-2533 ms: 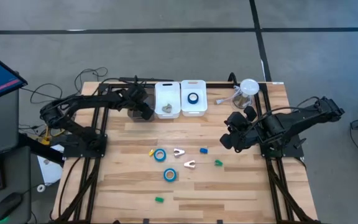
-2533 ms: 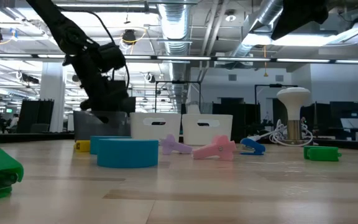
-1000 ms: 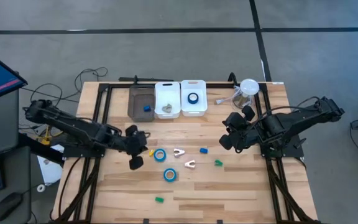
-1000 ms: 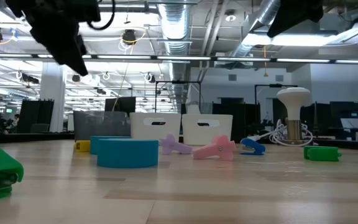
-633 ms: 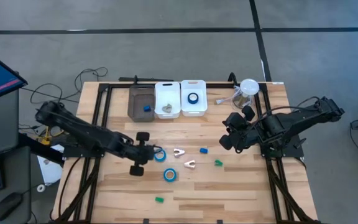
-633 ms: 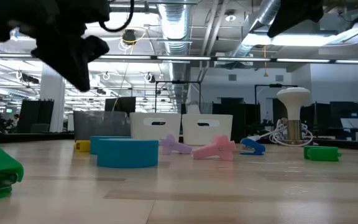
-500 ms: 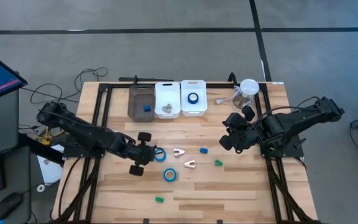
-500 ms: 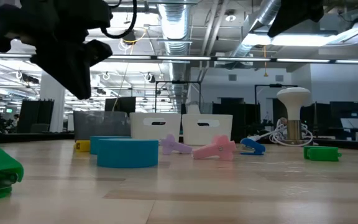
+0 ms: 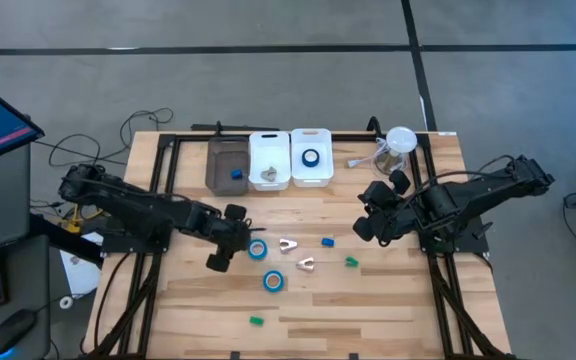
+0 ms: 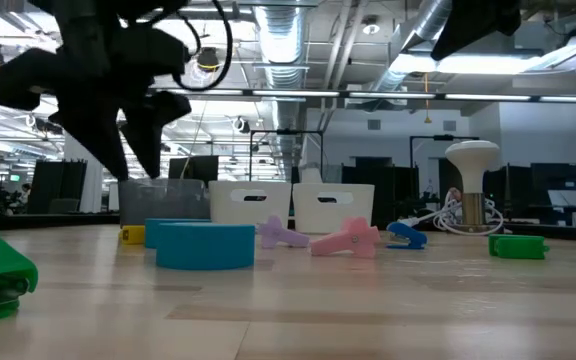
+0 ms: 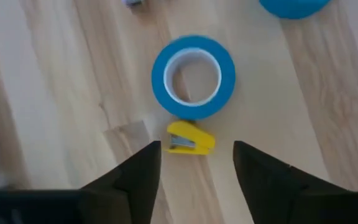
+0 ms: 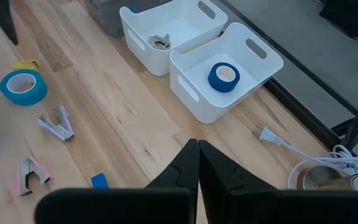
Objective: Pick and place Stapler, Stapler remover, tape
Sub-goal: Put the yellow stapler into the black bin
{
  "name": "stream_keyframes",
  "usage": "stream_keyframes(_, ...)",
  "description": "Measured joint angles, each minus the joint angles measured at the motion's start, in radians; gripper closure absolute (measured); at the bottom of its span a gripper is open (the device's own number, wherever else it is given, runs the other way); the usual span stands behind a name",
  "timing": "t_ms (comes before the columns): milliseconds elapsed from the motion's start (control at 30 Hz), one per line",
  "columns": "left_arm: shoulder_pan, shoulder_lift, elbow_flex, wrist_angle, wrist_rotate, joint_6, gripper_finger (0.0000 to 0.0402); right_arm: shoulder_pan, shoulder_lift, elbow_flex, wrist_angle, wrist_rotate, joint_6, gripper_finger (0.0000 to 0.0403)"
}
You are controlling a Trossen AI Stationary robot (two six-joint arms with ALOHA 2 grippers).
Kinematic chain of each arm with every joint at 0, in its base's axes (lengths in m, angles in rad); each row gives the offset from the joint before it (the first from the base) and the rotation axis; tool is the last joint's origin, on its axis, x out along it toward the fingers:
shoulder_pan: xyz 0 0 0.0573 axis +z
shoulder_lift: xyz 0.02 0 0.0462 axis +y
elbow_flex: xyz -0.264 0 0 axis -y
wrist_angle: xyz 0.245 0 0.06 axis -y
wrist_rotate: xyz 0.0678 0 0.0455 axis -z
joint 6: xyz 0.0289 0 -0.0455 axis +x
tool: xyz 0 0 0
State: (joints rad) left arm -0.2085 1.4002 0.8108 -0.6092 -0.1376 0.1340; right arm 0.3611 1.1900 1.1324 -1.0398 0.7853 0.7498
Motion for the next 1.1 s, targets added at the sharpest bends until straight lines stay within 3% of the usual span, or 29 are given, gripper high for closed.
stream_keyframes(267, 0.071, 0.01, -0.047, 0.082, 0.183, 0.044, 0.0205, 0.0, 0.0, 0.0, -0.012, 0.0, 0.0, 0.0403)
stream_keyframes(633, 0.117, 0.14, -0.05, 0.141, 0.192, 0.045, 0.0181, 0.0, 0.0, 0.0, -0.034, 0.0, 0.0, 0.0403)
stream_keyframes(1100, 0.121, 0.184, -0.057, 0.161, 0.21, 0.042, 0.0179, 0.0, 0.0, 0.0, -0.056, -0.001, 0.0, 0.0403)
